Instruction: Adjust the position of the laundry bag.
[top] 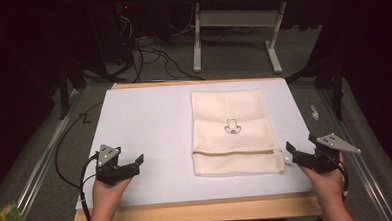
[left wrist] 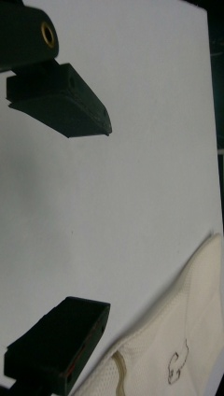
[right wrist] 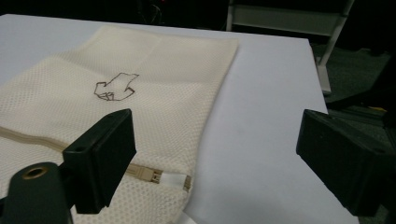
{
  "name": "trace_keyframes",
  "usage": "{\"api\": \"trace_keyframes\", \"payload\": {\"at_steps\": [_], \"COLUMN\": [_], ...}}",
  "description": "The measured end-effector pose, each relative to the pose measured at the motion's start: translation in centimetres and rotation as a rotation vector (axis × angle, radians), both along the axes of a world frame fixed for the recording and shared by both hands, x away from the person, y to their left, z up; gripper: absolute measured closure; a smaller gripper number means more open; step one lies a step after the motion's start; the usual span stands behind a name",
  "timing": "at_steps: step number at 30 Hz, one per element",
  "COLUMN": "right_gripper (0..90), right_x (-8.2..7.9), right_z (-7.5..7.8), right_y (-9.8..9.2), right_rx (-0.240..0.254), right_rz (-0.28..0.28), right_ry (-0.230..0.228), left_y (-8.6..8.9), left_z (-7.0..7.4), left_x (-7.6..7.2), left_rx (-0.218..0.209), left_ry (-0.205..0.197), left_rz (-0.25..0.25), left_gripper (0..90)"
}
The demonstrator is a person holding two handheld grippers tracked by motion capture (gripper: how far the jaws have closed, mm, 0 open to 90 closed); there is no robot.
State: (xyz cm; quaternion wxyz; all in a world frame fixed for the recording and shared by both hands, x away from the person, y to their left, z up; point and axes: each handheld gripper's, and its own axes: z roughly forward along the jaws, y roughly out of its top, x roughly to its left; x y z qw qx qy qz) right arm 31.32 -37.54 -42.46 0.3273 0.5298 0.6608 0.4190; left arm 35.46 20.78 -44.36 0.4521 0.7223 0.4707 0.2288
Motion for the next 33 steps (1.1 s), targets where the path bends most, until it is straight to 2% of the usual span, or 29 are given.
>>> {"api": "trace_keyframes", "payload": {"at_steps": [2,5,9,13,18,23,24,25,26,27,28,29,30,31,32,33], "right_gripper": [14.6,16.6,18.1,20.4,23.5,26.1,26.7,26.7,27.5,27.5,27.9,28.4,28.4,28.9,28.9,28.9], "right_x": [-0.1,-0.4,-0.6,-0.6,-0.4,-0.4,-0.3,-0.3,-0.3,-0.3,-0.2,-0.2,-0.2,-0.1,-0.1,-0.1], "right_z": [0.0,-0.2,-0.2,-0.3,-0.7,-0.8,-0.9,-0.9,-1.0,-1.0,-1.1,-1.2,-1.2,-1.2,-1.2,-1.3], "right_y": [0.2,0.6,0.5,0.3,0.2,0.1,0.0,0.0,0.0,0.0,0.0,0.2,0.2,0.4,0.4,0.5], "right_rx": [-0.004,-0.037,-0.032,-0.037,-0.040,-0.062,-0.064,-0.064,-0.062,-0.062,-0.077,-0.086,-0.086,-0.102,-0.102,-0.113], "right_rz": [0.005,0.021,0.016,0.007,-0.006,-0.006,-0.008,-0.008,-0.006,-0.006,0.003,0.004,0.004,0.019,0.019,0.028], "right_ry": [0.003,0.005,0.005,-0.002,0.011,0.010,0.013,0.013,0.017,0.017,0.019,0.020,0.020,0.018,0.018,0.014], "left_y": [-0.1,-0.4,-0.7,-1.0,-1.8,-3.5,-4.4,-4.4,-5.5,-5.5,-6.7,-6.7,-7.3,-8.6,-8.6,-9.5], "left_z": [0.0,-0.1,-0.2,-0.3,-0.6,-0.8,-0.8,-0.8,-0.7,-0.7,-0.6,-0.6,-0.6,-0.8,-0.8,-1.0], "left_x": [0.1,0.3,0.6,0.6,0.8,0.8,0.8,0.8,0.8,0.8,1.0,1.0,1.1,1.4,1.4,1.7], "left_rx": [0.001,0.017,0.026,0.017,0.021,0.031,0.022,0.022,0.009,0.009,-0.005,-0.005,-0.027,-0.037,-0.037,-0.023], "left_ry": [0.001,0.002,0.012,0.015,0.030,0.037,0.036,0.036,0.033,0.033,0.045,0.045,0.063,0.076,0.076,0.083], "left_rz": [-0.006,-0.012,-0.018,-0.023,-0.049,-0.066,-0.076,-0.076,-0.092,-0.092,-0.118,-0.118,-0.145,-0.186,-0.186,-0.187], "left_gripper": [14.8,15.2,15.4,15.7,15.5,14.9,14.9,14.9,14.9,15.4,16.0,18.7,18.7,33.0,33.8,33.8]}}
